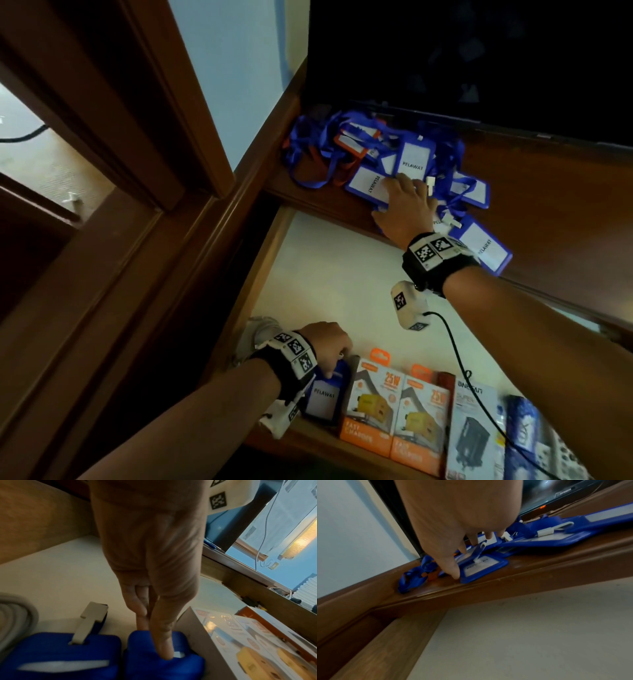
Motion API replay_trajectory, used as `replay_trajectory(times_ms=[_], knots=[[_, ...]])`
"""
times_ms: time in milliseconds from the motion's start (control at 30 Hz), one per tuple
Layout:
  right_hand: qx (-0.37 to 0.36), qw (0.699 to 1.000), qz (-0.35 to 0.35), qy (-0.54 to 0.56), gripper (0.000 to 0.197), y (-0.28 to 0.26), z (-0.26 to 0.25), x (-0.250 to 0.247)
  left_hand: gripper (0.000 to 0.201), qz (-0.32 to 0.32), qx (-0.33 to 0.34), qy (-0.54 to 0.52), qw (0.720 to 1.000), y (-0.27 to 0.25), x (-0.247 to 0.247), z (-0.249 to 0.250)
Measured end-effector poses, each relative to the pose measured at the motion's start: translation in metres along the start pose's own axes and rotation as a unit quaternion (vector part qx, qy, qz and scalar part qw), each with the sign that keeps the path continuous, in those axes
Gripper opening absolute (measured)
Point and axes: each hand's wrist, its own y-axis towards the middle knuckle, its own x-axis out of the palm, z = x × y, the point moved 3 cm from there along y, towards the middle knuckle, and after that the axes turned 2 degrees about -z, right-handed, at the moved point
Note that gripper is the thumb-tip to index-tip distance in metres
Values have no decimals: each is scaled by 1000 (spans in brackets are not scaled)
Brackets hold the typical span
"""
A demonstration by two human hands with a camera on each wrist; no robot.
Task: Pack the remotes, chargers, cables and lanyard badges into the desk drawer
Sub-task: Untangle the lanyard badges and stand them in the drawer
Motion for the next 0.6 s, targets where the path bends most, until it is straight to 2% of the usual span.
replay_trajectory(times_ms=[67,167,300,367,467,533,600], knots=[[0,1000,19,0,57,1,0,-3,52,16,-9,-37,999,-5,-5,-5],[-8,1000,28,-2,46,3,1,-10,48,66,-30,-101,992,-14,-16,-13],[-30,997,60,38,28,1,5,-27,34,203,-22,-161,966,-33,-52,-17],[-38,994,52,83,25,-3,10,-36,26,289,-13,-200,936,-42,-75,-15],[-36,987,68,142,24,-8,19,-55,21,417,6,-246,875,-55,-110,-10],[-45,978,104,177,20,-12,22,-72,29,487,9,-280,827,-62,-132,-2],[-50,965,146,214,17,-19,24,-93,47,544,24,-323,774,-67,-155,9]])
